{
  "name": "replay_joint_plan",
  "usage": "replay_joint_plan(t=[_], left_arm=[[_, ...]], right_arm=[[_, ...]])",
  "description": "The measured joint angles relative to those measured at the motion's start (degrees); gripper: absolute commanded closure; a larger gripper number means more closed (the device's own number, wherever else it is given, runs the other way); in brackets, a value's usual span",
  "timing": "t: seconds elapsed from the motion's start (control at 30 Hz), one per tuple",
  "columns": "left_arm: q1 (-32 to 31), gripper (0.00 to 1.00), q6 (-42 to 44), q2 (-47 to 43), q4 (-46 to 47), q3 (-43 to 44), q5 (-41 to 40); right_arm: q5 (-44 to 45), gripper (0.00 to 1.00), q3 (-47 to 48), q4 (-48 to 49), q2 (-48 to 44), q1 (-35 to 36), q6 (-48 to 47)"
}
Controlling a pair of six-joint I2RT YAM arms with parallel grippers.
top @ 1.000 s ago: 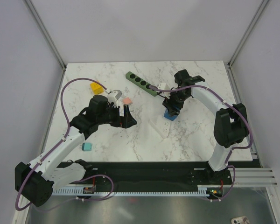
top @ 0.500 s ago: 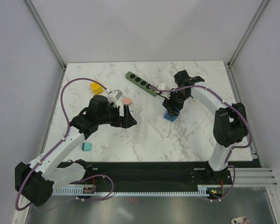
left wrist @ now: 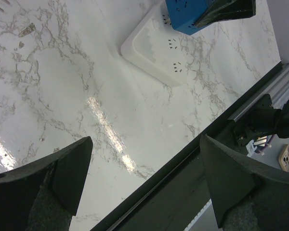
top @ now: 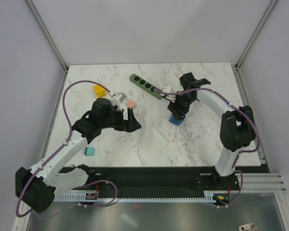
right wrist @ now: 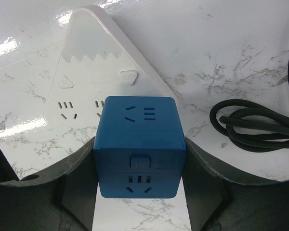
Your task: Insert the plug
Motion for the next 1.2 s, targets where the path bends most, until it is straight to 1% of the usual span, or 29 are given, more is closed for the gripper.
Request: replay_joint_plan(t=[0.47,1.2], left_arm=[[0.0,0.00,0.0,-0.2,0.0,0.0,0.0],[0.0,0.00,0.0,-0.2,0.0,0.0,0.0]], right_arm=[[1.5,1.00,1.3,-0.2,0.7,0.1,0.3],[1.6,1.00,2.6,0.0,1.6,0.1,0.3]])
